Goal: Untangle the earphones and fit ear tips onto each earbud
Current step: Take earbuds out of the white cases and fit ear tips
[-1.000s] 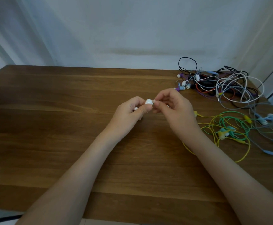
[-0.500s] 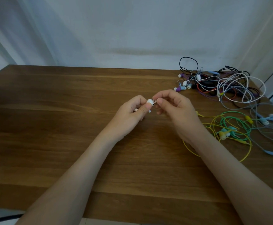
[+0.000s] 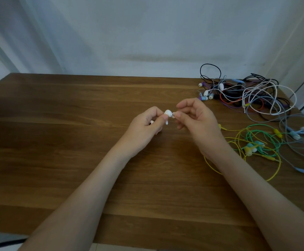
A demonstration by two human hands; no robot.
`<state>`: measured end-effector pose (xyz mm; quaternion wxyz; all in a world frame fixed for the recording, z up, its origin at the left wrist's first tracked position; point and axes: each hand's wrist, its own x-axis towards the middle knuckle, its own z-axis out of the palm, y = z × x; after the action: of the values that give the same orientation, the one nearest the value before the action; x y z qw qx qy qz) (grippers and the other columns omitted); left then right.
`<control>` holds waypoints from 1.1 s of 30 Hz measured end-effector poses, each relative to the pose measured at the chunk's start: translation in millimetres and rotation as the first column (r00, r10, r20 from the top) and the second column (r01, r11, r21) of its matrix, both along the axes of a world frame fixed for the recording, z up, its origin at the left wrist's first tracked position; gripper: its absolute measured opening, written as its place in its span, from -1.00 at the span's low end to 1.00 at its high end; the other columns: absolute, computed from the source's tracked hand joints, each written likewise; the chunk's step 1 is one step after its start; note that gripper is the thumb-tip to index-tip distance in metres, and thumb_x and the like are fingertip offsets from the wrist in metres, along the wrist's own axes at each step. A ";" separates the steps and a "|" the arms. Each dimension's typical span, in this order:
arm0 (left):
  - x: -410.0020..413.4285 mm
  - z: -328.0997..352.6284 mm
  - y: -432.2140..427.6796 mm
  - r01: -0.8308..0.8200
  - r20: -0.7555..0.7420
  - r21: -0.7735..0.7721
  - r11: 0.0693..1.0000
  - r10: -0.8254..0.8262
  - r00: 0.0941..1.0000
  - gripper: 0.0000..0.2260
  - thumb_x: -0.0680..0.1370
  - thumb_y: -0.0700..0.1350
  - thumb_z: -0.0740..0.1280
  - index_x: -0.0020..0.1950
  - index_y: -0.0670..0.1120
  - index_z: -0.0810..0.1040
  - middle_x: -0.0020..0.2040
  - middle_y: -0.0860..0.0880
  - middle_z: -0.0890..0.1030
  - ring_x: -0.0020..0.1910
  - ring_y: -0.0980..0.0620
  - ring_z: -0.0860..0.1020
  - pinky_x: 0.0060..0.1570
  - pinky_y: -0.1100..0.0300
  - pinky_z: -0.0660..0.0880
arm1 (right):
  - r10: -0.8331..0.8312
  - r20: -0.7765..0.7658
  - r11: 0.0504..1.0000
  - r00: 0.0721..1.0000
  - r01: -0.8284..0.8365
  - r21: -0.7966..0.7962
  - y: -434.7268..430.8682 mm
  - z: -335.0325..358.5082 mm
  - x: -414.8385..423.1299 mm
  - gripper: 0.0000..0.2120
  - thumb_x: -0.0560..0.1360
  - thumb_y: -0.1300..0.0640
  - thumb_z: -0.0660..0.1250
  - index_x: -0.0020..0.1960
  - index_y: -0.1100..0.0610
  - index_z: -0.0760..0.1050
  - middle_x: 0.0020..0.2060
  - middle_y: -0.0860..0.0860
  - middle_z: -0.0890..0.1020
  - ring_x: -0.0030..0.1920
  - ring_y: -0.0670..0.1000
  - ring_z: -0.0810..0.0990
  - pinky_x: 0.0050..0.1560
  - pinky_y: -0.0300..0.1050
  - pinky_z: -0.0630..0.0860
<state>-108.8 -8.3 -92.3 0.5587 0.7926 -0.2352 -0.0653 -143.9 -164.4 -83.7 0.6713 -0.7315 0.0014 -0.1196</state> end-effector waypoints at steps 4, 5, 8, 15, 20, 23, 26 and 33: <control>-0.7 -0.2 -0.8 -0.015 0.007 0.008 1.000 0.015 1.000 -0.80 0.62 -0.04 0.23 -0.20 0.00 0.46 -0.45 0.19 0.44 -0.42 0.23 0.36 -0.34 0.39 0.30 | -0.021 0.016 1.000 1.000 0.021 -0.017 1.4 -0.2 0.0 -0.79 0.50 0.33 0.34 -0.01 0.06 0.44 -0.26 -0.02 0.60 -0.27 -0.12 0.57 -0.23 -0.26 0.54; -0.8 -0.2 -1.2 -0.018 0.007 0.010 1.000 0.018 1.000 -0.80 0.62 -0.04 0.23 -0.20 0.00 0.46 -0.46 0.19 0.44 -0.42 0.23 0.36 -0.35 0.40 0.30 | -0.035 0.020 0.999 0.999 0.036 -0.019 1.8 -0.4 0.4 -0.78 0.49 0.33 0.34 -0.01 0.05 0.43 -0.26 -0.02 0.60 -0.27 -0.13 0.57 -0.23 -0.26 0.53; -1.3 0.3 -2.1 -0.016 0.004 0.003 1.000 0.016 1.000 -0.80 0.62 -0.05 0.23 -0.19 -0.03 0.47 -0.46 0.19 0.42 -0.43 0.23 0.34 -0.36 0.40 0.29 | -0.082 0.026 0.996 0.996 0.082 -0.021 1.3 -1.7 1.8 -0.76 0.49 0.32 0.35 -0.01 0.01 0.41 -0.26 -0.04 0.59 -0.27 -0.12 0.57 -0.24 -0.25 0.52; -2.6 1.4 -2.6 -0.004 -0.003 -0.001 1.000 0.004 1.000 -0.80 0.62 -0.04 0.23 -0.19 -0.02 0.48 -0.45 0.17 0.41 -0.40 0.19 0.34 -0.35 0.37 0.29 | -0.087 0.025 0.994 0.996 0.088 -0.061 0.5 -1.9 2.8 -0.73 0.49 0.29 0.36 -0.04 -0.04 0.39 -0.26 -0.04 0.59 -0.23 -0.09 0.58 -0.21 -0.21 0.52; -2.5 1.2 -2.5 -0.011 -0.002 0.002 1.000 0.011 1.000 -0.80 0.62 -0.03 0.23 -0.20 0.00 0.48 -0.44 0.18 0.42 -0.40 0.22 0.34 -0.34 0.38 0.29 | -0.095 0.023 0.990 0.995 0.097 -0.104 -0.5 -2.5 2.7 -0.74 0.49 0.27 0.37 -0.05 -0.05 0.39 -0.25 -0.03 0.60 -0.21 -0.04 0.60 -0.15 -0.13 0.57; -2.4 1.1 -2.8 -0.011 -0.014 -0.002 1.000 0.011 1.000 -0.80 0.62 -0.03 0.22 -0.16 -0.04 0.50 -0.44 0.18 0.42 -0.40 0.22 0.34 -0.35 0.39 0.30 | -0.105 0.020 0.989 0.994 0.106 -0.105 -1.2 -2.7 4.1 -0.75 0.48 0.27 0.37 -0.05 -0.04 0.39 -0.26 -0.04 0.60 -0.23 -0.05 0.59 -0.18 -0.16 0.55; -2.0 1.2 -2.4 -0.009 -0.003 0.024 1.000 0.009 1.000 -0.81 0.62 -0.02 0.23 -0.19 0.01 0.49 -0.42 0.21 0.44 -0.38 0.24 0.37 -0.33 0.40 0.30 | -0.089 0.030 0.988 0.996 0.092 -0.127 -1.2 -2.6 3.5 -0.75 0.49 0.27 0.37 -0.05 -0.04 0.39 -0.26 -0.03 0.62 -0.19 -0.01 0.61 -0.17 -0.17 0.56; -0.9 1.2 -1.6 -0.022 0.035 0.098 0.995 0.019 0.999 -0.81 0.62 -0.02 0.22 -0.18 0.02 0.48 -0.43 0.23 0.45 -0.39 0.25 0.37 -0.37 0.41 0.27 | -0.053 0.031 0.989 0.998 0.057 -0.140 -2.3 -1.4 1.6 -0.77 0.49 0.29 0.37 -0.03 0.00 0.40 -0.26 0.02 0.64 -0.24 -0.04 0.59 -0.14 -0.12 0.58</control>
<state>-109.7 -9.9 -91.1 0.5156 0.8225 -0.2331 -0.0575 -142.3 -166.7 -85.1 0.6144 -0.7750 0.0040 -0.1480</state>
